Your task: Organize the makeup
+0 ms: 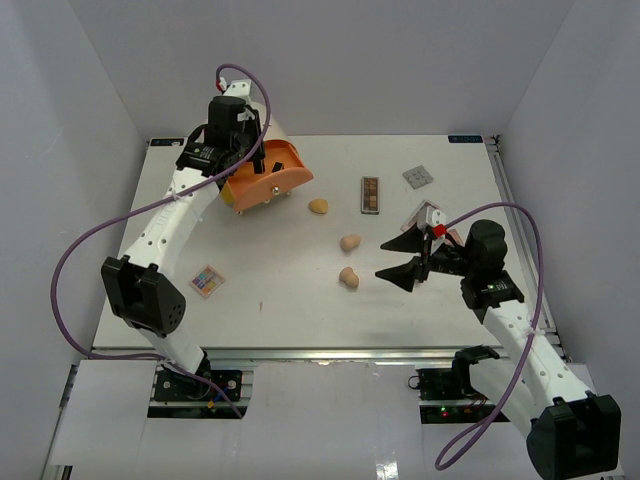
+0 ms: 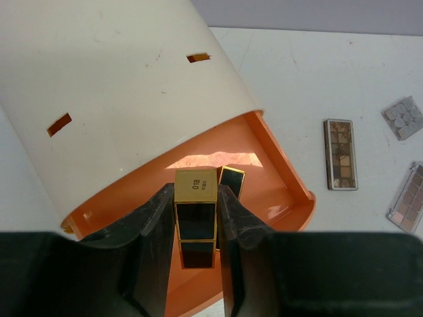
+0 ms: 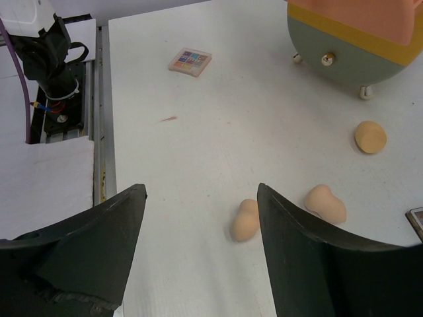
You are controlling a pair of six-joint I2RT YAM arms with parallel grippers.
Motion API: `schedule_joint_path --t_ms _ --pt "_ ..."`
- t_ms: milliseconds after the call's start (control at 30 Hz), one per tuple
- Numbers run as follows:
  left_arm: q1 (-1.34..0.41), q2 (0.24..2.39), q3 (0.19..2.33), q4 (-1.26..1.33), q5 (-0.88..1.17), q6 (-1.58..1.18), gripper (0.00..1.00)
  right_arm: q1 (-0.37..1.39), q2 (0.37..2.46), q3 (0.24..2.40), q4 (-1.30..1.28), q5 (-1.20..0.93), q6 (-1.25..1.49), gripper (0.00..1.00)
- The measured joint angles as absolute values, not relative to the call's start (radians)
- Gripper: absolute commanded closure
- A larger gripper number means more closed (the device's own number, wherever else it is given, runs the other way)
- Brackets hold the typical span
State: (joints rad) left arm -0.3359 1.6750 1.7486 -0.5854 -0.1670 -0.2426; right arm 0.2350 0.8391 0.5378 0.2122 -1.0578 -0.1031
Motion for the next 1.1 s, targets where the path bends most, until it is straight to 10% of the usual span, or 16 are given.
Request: schedule_joint_path --t_ms 633,1100 --pt "-0.336 1.686 1.871 -0.697 -0.133 -0.206 0.04 0.160 0.821 0.512 0.238 -1.085 -0.104 0.23" --pt "-0.336 1.011 1.229 -0.477 0.246 -0.224 0.04 0.100 0.822 0.507 0.239 -1.163 -0.164 0.24"
